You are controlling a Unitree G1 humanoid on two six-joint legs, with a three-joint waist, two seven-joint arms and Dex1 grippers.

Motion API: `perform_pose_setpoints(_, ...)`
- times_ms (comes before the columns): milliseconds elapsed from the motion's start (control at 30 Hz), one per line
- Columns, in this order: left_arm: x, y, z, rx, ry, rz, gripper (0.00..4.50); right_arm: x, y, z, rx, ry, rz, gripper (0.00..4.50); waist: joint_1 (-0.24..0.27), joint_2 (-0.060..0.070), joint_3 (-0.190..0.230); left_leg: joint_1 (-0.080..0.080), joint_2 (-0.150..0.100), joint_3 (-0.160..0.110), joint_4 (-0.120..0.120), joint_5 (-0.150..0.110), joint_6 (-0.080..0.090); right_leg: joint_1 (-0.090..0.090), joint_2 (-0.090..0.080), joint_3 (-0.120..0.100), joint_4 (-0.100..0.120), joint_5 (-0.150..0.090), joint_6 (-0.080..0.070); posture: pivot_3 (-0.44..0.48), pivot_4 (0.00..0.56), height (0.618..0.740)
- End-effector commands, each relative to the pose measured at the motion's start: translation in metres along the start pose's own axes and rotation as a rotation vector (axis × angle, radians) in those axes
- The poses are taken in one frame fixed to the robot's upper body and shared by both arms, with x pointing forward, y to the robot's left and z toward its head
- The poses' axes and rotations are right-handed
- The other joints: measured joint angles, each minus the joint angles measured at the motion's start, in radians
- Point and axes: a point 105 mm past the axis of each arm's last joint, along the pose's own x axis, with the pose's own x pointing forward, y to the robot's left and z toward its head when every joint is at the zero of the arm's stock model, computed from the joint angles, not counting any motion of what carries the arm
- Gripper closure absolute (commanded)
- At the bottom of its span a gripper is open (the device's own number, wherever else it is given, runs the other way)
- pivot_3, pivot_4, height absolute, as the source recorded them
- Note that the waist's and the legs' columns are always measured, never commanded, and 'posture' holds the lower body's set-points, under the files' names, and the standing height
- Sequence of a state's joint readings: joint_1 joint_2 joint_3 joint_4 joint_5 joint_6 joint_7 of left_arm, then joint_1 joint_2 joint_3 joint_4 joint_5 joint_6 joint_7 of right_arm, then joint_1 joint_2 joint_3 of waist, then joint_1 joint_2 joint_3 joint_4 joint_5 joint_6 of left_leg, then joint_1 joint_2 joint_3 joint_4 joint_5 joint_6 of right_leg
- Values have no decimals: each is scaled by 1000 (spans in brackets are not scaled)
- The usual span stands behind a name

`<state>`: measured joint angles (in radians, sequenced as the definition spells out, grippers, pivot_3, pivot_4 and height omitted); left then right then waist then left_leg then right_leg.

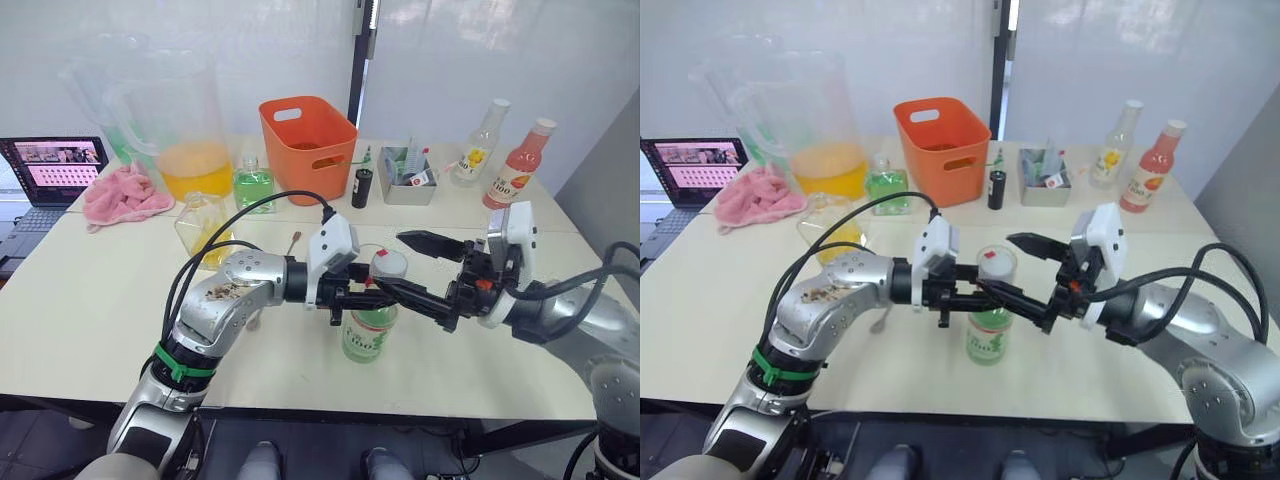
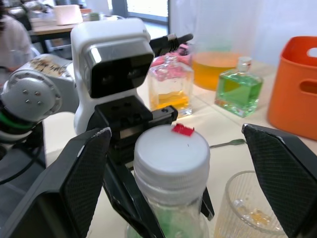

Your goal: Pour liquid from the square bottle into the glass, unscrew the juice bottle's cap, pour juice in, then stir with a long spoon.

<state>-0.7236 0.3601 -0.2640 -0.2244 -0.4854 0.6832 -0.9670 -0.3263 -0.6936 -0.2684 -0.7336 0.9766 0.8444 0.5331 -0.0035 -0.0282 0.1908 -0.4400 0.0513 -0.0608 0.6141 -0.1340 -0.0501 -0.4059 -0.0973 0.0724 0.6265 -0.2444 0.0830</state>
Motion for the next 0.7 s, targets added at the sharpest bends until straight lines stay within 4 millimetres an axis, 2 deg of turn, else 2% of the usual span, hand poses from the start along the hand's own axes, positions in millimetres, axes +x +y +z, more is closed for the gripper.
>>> perform_pose_setpoints(33, 8, -6, 3, 14, -6, -44, 3067, -1, 7, 7, -21, -13, -37, 33, 1, 0, 0, 0, 0, 0, 0, 0, 0, 0, 0, 0, 0, -1, -1, 0, 150, 740)
perform_pose_setpoints(200, 11, -6, 2, 13, -5, -55, 3067, 1, 8, 5, -13, 9, -70, 33, 3, 0, 0, 0, 0, 0, 1, 0, 0, 1, 0, 0, -1, -1, -1, 0, 150, 740)
perform_pose_setpoints(267, 12, -6, 2, 13, -6, -55, 3067, 1, 6, 3, 0, 24, -88, 552, 3, 0, 0, 0, 0, 0, 1, 0, 0, 1, 0, 0, -1, -1, -1, 0, 150, 740)
perform_pose_setpoints(333, 12, -6, 2, 14, -5, -52, 3067, 1, 4, 1, 8, 37, -97, 1305, 3, 0, 0, 0, 0, 0, 1, 0, 0, 1, 0, 0, -1, -1, -1, 0, 150, 740)
perform_pose_setpoints(500, 11, -5, 2, 13, -6, -40, 3067, 1, 6, 0, 30, 40, -80, 2811, 4, 0, 0, 0, 0, 0, 1, 0, 0, 1, 0, 0, -1, -1, -2, 0, 150, 740)
perform_pose_setpoints(700, 9, -3, 2, 19, -7, -16, 3067, 1, 11, -6, 39, 101, 9, 2814, 4, 0, 0, 0, 0, 0, 1, 0, 0, 1, 0, 0, -1, -1, -2, 0, 150, 740)
